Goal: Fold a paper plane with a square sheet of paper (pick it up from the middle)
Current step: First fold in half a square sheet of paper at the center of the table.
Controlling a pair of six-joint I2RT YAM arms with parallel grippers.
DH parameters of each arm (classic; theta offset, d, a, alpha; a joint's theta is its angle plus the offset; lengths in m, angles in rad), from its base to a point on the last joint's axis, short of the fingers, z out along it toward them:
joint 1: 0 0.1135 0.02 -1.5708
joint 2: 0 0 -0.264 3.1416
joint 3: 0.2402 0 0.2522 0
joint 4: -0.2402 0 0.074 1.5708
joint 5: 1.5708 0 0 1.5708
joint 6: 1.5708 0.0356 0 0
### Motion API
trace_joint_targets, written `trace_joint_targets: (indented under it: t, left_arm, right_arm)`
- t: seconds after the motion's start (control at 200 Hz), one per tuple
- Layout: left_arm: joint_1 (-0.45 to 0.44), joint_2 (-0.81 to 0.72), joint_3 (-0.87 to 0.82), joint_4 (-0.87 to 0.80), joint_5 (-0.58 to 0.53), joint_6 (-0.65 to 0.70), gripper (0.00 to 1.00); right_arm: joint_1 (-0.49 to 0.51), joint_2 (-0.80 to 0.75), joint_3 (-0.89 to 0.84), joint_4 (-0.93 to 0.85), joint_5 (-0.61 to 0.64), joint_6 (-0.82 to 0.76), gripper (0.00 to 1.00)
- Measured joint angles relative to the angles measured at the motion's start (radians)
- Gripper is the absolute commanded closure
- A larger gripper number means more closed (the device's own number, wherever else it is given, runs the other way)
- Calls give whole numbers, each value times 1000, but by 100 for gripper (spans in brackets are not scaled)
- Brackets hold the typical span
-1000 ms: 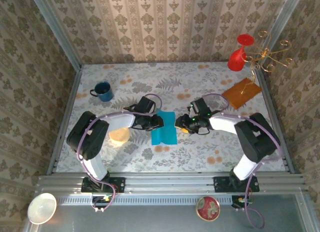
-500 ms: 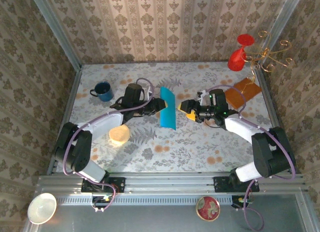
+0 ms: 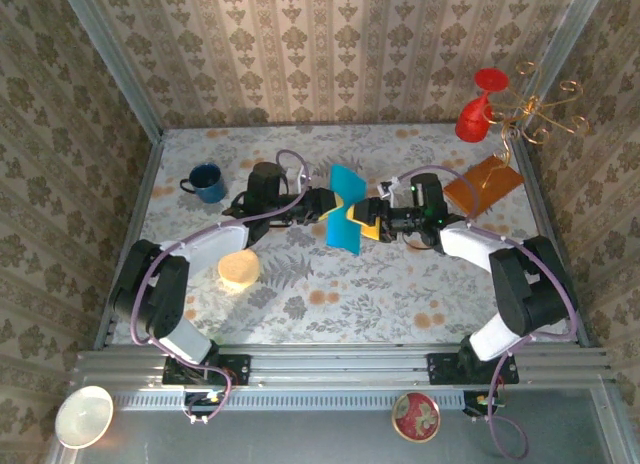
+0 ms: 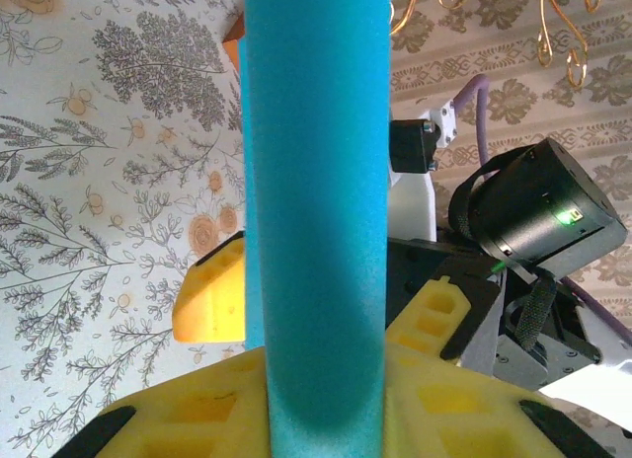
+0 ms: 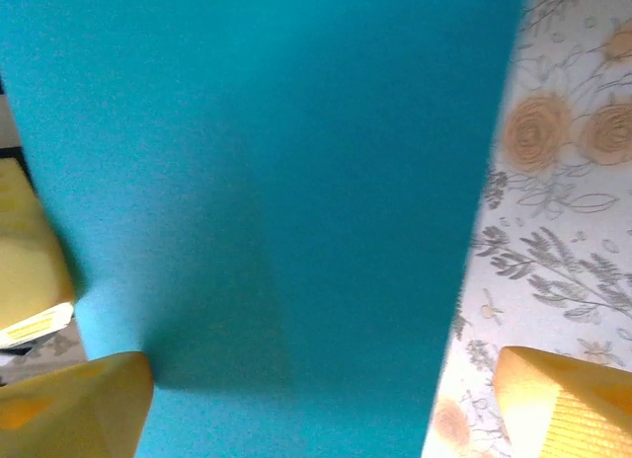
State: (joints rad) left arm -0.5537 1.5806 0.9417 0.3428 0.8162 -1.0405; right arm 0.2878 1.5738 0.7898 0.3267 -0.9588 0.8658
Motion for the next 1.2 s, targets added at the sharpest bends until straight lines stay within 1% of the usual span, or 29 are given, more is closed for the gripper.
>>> trace_joint_targets:
  t: [0.07,0.285,0.33,0.615,0.695,0.79,0.98,1.06,1.195]
  left_arm:
    - [6,2,-5,0,0,0,72]
    - [51,14,-40,-29,-1,8,73]
    - [58,19,-40,-43,-2,16,73]
    - [64,58,-40,-90,-2,52,73]
    - [64,76,-40,-92,-2,54,72]
    - [63,93,-40,-93,-3,56,69]
    - [50,142,-45,-93,-17,65,60]
    - [45,159,-55,-94,-27,71,51]
    - [48,174,-64,-124,-55,108,32]
  right_arm:
    - [1,0,0,33,-18,14,24]
    - [-3,-34,-15,41,-22,20,37]
    - [-5,-43,-18,35,-21,18,41]
    - [-9,-55,-21,-16,6,-3,78]
    - [-9,-53,-20,-33,24,-2,84]
    - [-9,-45,-20,-55,48,-3,95]
    - [-8,26,-2,-126,77,-5,97]
    - [-8,51,3,-157,91,-11,97]
    - [13,66,34,-255,136,-46,96]
